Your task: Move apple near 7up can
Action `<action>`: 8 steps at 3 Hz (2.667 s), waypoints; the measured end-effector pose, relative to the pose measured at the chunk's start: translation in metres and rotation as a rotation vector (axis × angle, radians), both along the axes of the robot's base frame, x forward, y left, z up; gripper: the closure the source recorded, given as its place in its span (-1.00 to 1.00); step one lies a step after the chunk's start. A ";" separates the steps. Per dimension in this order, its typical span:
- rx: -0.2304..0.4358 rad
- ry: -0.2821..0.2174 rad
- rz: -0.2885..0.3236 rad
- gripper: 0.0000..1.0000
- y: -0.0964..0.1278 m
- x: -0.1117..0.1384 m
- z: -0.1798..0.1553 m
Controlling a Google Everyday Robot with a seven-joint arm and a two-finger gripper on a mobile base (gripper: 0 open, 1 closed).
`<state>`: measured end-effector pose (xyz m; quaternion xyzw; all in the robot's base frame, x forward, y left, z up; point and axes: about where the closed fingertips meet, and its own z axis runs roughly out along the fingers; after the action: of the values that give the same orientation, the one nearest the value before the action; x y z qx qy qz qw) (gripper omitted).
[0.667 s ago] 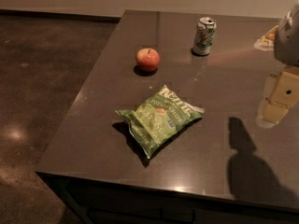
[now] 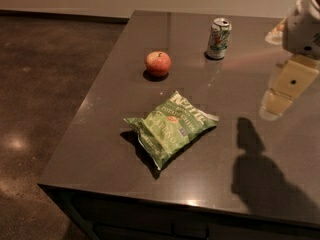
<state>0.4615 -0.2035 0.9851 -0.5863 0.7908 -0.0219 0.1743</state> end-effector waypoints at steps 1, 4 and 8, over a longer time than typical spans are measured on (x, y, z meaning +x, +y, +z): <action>0.058 0.001 -0.052 -1.00 0.015 0.036 -0.007; 0.261 -0.030 -0.263 -1.00 0.068 0.132 -0.042; 0.301 -0.044 -0.206 -1.00 0.180 0.218 -0.084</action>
Offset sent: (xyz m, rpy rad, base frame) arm 0.1323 0.0545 -0.0375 0.2356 0.0101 -0.2610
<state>0.6798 -0.0232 0.9009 -0.4690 0.8370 0.0663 0.2740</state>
